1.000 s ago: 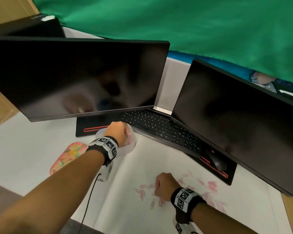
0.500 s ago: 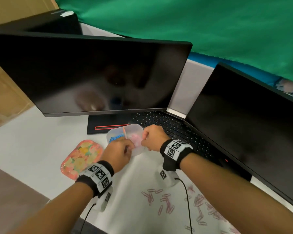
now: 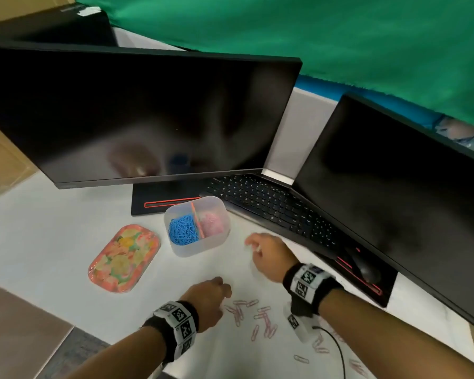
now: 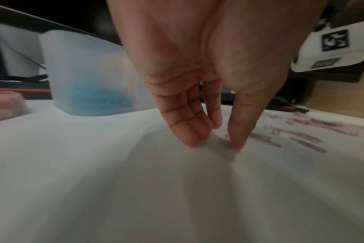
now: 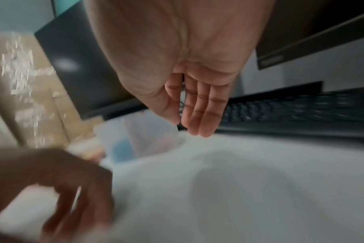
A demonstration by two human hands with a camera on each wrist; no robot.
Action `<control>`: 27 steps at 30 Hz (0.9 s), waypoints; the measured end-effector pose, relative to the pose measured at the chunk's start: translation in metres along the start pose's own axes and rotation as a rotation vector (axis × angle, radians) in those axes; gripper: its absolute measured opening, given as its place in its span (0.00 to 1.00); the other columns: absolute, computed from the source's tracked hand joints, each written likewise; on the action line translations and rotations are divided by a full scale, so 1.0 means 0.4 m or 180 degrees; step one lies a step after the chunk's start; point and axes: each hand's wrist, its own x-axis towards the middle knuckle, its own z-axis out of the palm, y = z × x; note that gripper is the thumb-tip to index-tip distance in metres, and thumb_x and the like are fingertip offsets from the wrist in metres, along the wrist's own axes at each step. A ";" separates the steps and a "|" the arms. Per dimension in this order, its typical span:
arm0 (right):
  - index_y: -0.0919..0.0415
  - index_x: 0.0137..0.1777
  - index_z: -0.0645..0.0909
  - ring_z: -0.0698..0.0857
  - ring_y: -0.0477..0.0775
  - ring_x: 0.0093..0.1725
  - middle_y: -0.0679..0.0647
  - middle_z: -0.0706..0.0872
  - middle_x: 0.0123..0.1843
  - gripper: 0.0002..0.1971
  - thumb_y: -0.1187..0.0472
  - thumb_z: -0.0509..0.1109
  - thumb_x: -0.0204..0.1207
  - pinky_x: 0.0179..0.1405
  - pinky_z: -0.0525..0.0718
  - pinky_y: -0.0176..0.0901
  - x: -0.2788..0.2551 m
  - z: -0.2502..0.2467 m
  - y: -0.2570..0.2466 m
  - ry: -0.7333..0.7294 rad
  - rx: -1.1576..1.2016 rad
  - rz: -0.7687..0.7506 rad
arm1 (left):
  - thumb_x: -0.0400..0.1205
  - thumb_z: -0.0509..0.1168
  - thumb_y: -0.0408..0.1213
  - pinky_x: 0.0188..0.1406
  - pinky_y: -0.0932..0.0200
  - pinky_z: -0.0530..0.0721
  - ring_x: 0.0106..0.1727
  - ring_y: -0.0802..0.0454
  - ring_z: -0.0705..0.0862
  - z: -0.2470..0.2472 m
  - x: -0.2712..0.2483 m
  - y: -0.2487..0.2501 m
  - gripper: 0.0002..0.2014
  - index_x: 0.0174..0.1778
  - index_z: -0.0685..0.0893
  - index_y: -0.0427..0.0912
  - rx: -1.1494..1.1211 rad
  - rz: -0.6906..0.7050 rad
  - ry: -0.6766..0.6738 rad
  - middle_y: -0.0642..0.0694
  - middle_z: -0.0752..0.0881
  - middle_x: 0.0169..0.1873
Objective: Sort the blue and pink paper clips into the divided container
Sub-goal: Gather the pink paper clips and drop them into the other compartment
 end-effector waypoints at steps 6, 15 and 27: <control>0.53 0.79 0.66 0.60 0.52 0.81 0.49 0.61 0.83 0.32 0.70 0.63 0.75 0.80 0.59 0.42 -0.178 0.126 0.131 -0.0934 -0.0754 -0.0523 | 0.81 0.61 0.41 0.58 0.52 0.80 0.59 0.43 0.82 0.041 0.042 0.057 0.16 0.66 0.78 0.48 0.0070 0.0329 -0.0025 0.46 0.77 0.60; 0.56 0.72 0.71 0.73 0.52 0.65 0.50 0.72 0.67 0.23 0.62 0.64 0.76 0.63 0.80 0.49 -0.292 0.143 0.214 -0.0703 -0.0492 -0.0712 | 0.82 0.60 0.43 0.57 0.54 0.81 0.57 0.44 0.83 0.070 0.054 0.127 0.15 0.63 0.82 0.47 0.0110 0.0573 -0.0033 0.48 0.79 0.58; 0.58 0.55 0.83 0.82 0.56 0.47 0.53 0.78 0.51 0.12 0.53 0.62 0.80 0.48 0.84 0.53 -0.272 0.171 0.223 -0.0582 -0.0484 -0.0752 | 0.82 0.60 0.48 0.57 0.51 0.81 0.60 0.45 0.80 0.082 0.039 0.140 0.16 0.62 0.81 0.47 0.0609 0.0670 -0.0138 0.47 0.78 0.59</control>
